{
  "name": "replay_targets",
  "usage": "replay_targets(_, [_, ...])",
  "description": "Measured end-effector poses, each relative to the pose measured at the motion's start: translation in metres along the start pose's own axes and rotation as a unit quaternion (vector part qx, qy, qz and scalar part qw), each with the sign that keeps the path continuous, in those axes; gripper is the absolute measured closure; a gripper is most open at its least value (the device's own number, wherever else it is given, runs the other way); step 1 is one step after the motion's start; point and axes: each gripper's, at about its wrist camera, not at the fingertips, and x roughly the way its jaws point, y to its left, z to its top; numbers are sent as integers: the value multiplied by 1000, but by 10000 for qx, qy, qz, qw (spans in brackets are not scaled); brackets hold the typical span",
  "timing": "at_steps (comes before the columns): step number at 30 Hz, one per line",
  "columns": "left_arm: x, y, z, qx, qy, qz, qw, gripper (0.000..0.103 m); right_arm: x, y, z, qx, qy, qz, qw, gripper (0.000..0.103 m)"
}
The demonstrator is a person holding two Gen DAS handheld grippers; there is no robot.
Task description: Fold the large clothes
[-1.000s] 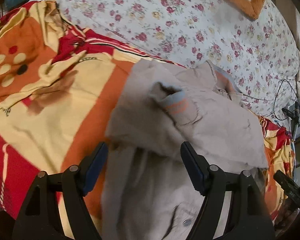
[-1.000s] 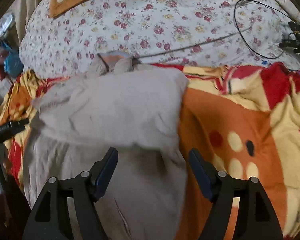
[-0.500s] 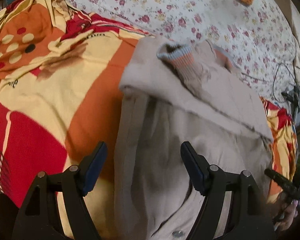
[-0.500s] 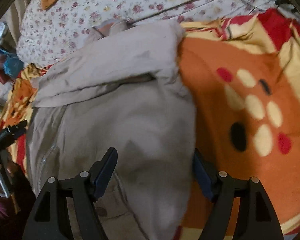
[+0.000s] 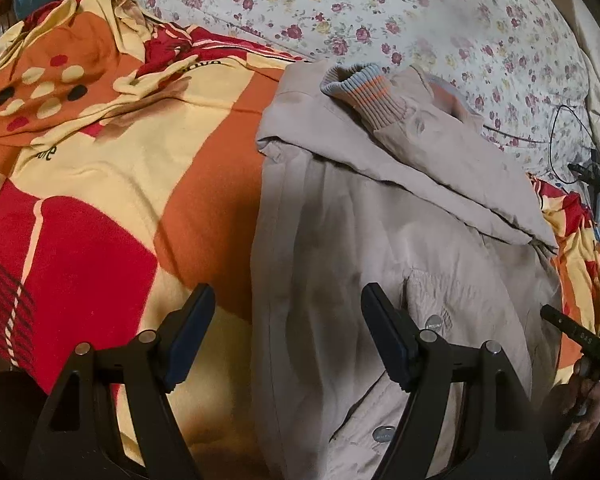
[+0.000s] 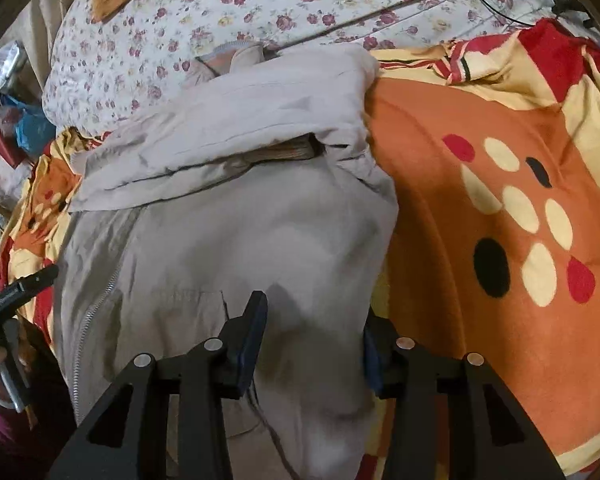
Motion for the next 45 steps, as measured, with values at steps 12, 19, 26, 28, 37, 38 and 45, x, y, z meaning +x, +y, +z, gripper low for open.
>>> replay_targets(12, [0, -2, -4, 9, 74, 9, 10000, 28, -15, 5, 1, -424, -404, -605, 9964, 102])
replay_targets(19, [-4, 5, -13, -56, 105, -27, 9999, 28, -7, -1, 0, -446, -253, -874, 9949, 103])
replay_targets(26, [-14, 13, -33, 23, 237, -125, 9996, 28, -41, -10, -11, -99, 111, -38, 9999, 68])
replay_targets(28, [-18, 13, -41, 17, 283, -237, 9993, 28, -46, -8, -22, -183, 370, 93, 9991, 55])
replay_targets(37, [-22, 12, -78, 115, 606, -361, 9974, 25, -43, -3, -85, -391, 1146, 408, 9918, 41])
replay_targets(38, [-21, 13, -83, 101, 657, -368, 9971, 25, -41, -3, -87, -375, 1189, 421, 9913, 40])
replay_targets(45, [-11, 14, -118, -190, 1095, -700, 9913, 22, -32, 5, -102, -412, 1430, 698, 9864, 37])
